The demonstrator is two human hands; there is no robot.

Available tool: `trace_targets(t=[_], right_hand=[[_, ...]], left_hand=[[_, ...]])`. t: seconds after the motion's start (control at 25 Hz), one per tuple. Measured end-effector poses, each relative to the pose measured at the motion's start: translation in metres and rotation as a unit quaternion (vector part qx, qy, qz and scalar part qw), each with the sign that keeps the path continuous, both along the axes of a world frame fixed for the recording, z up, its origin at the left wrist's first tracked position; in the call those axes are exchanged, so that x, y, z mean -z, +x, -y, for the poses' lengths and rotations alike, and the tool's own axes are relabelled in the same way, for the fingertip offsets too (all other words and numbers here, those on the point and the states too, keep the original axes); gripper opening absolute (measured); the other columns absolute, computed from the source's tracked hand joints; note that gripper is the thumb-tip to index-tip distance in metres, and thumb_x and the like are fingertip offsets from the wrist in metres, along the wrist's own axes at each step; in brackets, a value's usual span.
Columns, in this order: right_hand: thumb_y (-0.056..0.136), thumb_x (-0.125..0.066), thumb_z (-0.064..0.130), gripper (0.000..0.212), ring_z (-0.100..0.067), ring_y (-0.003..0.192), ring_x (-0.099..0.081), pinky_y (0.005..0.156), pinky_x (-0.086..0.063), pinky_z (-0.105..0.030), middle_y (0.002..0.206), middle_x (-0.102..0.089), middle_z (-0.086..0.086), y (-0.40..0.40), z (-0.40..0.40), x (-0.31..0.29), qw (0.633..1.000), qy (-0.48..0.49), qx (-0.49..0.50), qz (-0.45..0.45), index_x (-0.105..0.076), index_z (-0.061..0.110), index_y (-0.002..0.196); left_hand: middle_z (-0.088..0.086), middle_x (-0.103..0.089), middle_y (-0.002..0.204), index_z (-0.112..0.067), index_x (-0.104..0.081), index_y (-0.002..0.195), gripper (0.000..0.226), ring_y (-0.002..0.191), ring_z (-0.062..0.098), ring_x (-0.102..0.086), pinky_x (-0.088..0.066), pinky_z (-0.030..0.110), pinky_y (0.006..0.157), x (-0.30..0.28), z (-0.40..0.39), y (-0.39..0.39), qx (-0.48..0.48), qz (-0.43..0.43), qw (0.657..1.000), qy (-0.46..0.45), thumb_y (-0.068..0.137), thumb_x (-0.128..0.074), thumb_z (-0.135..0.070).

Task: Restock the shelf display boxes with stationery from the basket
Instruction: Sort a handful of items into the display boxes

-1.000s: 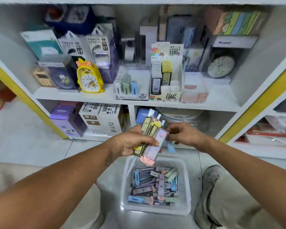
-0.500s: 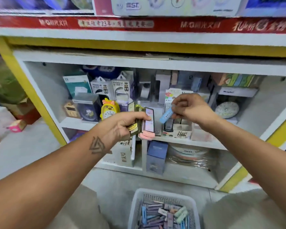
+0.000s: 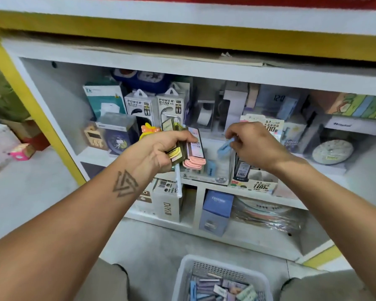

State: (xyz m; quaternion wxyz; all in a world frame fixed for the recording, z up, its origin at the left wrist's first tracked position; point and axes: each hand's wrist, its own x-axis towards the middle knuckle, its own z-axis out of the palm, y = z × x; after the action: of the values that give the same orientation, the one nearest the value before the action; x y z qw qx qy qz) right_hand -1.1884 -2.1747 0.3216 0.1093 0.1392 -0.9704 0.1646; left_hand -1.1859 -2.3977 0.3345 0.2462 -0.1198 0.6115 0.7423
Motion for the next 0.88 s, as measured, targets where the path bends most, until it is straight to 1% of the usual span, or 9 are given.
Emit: trace_targets(t=[0.12, 0.28, 0.32, 0.44, 0.52, 0.64, 0.76, 0.84, 0.88], right_hand=[[0.091, -0.060, 0.001, 0.025, -0.023, 0.089, -0.062, 0.081, -0.055, -0.043, 0.097, -0.066, -0.008, -0.004, 0.002, 0.006, 0.999, 0.022, -0.028, -0.009, -0.064, 0.017, 0.110], [0.085, -0.068, -0.006, 0.028, -0.003, 0.077, -0.063, 0.077, -0.059, -0.039, 0.087, -0.066, -0.001, -0.007, 0.012, 0.012, 0.998, -0.006, -0.051, 0.024, -0.068, 0.018, 0.099], [0.084, -0.068, -0.007, 0.027, -0.003, 0.077, -0.063, 0.076, -0.059, -0.039, 0.087, -0.066, 0.000, -0.008, 0.015, 0.014, 0.998, 0.006, -0.057, 0.032, -0.068, 0.017, 0.096], [0.084, -0.068, -0.005, 0.020, -0.019, 0.081, -0.063, 0.076, -0.058, -0.043, 0.089, -0.067, -0.003, -0.011, 0.019, 0.018, 0.994, 0.065, -0.080, 0.025, -0.069, 0.013, 0.092], [0.086, -0.069, -0.001, 0.017, -0.023, 0.085, -0.063, 0.079, -0.057, -0.041, 0.093, -0.068, -0.004, -0.010, 0.022, 0.020, 0.993, 0.076, -0.093, 0.017, -0.071, 0.014, 0.095], [0.091, -0.063, -0.001, 0.028, -0.022, 0.103, -0.065, 0.091, -0.054, -0.031, 0.110, -0.071, -0.004, -0.007, 0.027, 0.023, 0.990, 0.087, -0.101, 0.043, -0.075, 0.014, 0.112], [0.093, -0.055, -0.003, 0.038, -0.023, 0.115, -0.061, 0.098, -0.051, -0.034, 0.123, -0.067, -0.004, -0.002, 0.031, 0.018, 0.987, 0.115, -0.106, 0.045, -0.070, 0.014, 0.123], [0.092, -0.053, -0.003, 0.037, -0.020, 0.107, -0.064, 0.091, -0.053, -0.035, 0.116, -0.070, -0.002, 0.002, 0.033, 0.010, 0.994, 0.068, -0.078, 0.023, -0.070, 0.017, 0.118], [0.092, -0.052, -0.003, 0.033, -0.018, 0.095, -0.069, 0.082, -0.054, -0.033, 0.107, -0.074, -0.003, 0.006, 0.035, 0.005, 0.997, -0.022, -0.047, 0.055, -0.070, 0.017, 0.110]], left_hand=[[0.014, -0.070, 0.063, -0.002, -0.064, 0.084, 0.010, 0.050, 0.024, -0.069, -0.058, 0.038, 0.049, 0.003, 0.002, -0.003, -0.005, 0.000, 1.000, -0.005, 0.091, -0.058, 0.001], [0.017, -0.071, 0.069, -0.001, -0.066, 0.088, 0.007, 0.054, 0.026, -0.070, -0.059, 0.043, 0.057, 0.005, 0.006, -0.006, -0.010, 0.003, 1.000, -0.007, 0.091, -0.059, 0.001], [0.018, -0.071, 0.070, 0.000, -0.066, 0.090, 0.006, 0.055, 0.026, -0.070, -0.059, 0.043, 0.057, 0.005, 0.007, -0.006, -0.012, 0.005, 1.000, -0.005, 0.090, -0.060, 0.001], [0.018, -0.071, 0.075, -0.001, -0.066, 0.090, 0.006, 0.055, 0.026, -0.070, -0.059, 0.042, 0.053, 0.005, 0.008, -0.007, -0.018, 0.007, 1.000, 0.003, 0.090, -0.061, 0.001], [0.018, -0.071, 0.077, -0.001, -0.066, 0.090, 0.006, 0.055, 0.027, -0.070, -0.059, 0.042, 0.053, 0.005, 0.008, -0.007, -0.020, 0.010, 1.000, 0.007, 0.089, -0.061, 0.002], [0.017, -0.072, 0.068, 0.000, -0.066, 0.087, 0.006, 0.053, 0.027, -0.070, -0.059, 0.041, 0.048, 0.006, 0.007, -0.006, -0.022, 0.014, 1.000, 0.015, 0.089, -0.061, 0.002], [0.016, -0.071, 0.066, -0.001, -0.066, 0.087, 0.005, 0.052, 0.026, -0.070, -0.059, 0.040, 0.046, 0.007, 0.005, -0.006, -0.029, 0.015, 0.999, 0.025, 0.088, -0.062, 0.002], [0.016, -0.071, 0.066, -0.001, -0.066, 0.087, 0.005, 0.052, 0.026, -0.070, -0.059, 0.042, 0.048, 0.004, 0.002, -0.007, -0.040, 0.016, 0.998, 0.036, 0.088, -0.062, 0.002], [0.016, -0.071, 0.066, -0.001, -0.065, 0.086, 0.005, 0.052, 0.026, -0.070, -0.059, 0.042, 0.047, 0.002, 0.000, -0.007, -0.048, 0.015, 0.998, 0.043, 0.088, -0.062, 0.002]])
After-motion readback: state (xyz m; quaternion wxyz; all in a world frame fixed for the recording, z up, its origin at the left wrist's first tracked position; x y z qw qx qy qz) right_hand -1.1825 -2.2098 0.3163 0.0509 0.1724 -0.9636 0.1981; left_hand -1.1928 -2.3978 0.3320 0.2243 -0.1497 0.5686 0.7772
